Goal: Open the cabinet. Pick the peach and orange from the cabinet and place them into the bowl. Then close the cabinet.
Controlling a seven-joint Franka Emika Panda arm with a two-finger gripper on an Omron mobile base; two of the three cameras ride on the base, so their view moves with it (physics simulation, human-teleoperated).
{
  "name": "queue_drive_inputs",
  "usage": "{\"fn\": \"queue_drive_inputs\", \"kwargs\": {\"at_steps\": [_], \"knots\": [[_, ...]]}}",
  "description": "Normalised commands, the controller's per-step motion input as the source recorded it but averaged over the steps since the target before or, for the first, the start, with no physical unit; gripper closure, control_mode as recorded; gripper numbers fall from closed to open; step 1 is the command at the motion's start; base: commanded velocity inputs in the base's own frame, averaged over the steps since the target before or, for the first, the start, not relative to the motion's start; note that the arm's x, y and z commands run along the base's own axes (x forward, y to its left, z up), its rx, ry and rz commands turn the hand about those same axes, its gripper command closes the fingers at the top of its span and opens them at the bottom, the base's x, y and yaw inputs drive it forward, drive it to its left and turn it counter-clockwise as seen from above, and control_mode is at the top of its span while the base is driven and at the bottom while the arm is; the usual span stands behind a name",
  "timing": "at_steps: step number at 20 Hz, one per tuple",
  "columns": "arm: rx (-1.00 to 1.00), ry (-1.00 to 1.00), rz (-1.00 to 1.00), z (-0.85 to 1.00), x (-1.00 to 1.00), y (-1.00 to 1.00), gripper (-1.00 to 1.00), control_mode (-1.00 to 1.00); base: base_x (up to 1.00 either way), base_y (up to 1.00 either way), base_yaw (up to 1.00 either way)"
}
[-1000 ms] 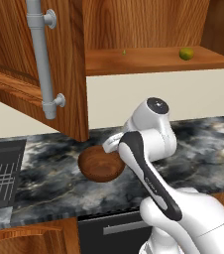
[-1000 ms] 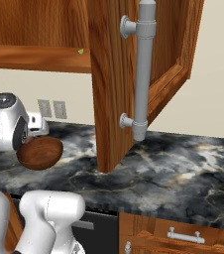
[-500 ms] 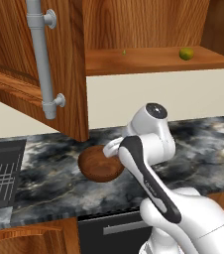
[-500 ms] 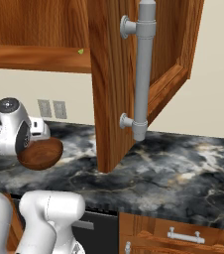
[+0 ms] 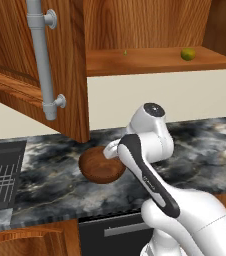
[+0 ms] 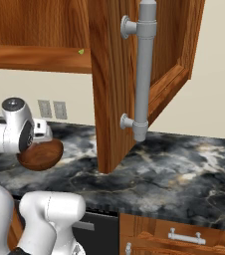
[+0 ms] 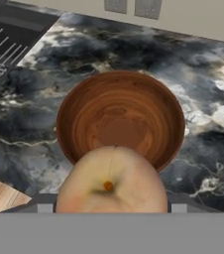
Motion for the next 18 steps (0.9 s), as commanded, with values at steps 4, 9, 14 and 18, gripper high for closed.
{"fn": "queue_drive_inputs", "kwargs": {"at_steps": [4, 9, 14, 18], "knots": [[-0.04, 0.06, 0.00, -0.17, 0.12, 0.01, 1.00, -1.00, 0.00, 0.00, 0.00], [-0.04, 0.02, 0.00, -0.22, 0.10, 0.00, 1.00, -1.00, 0.00, 0.00, 0.00], [-0.02, 0.01, 0.00, -0.23, 0.08, 0.00, 1.00, -1.00, 0.00, 0.00, 0.00], [-0.02, 0.01, 0.00, -0.22, 0.08, 0.00, 1.00, -1.00, 0.00, 0.00, 0.00]]}}
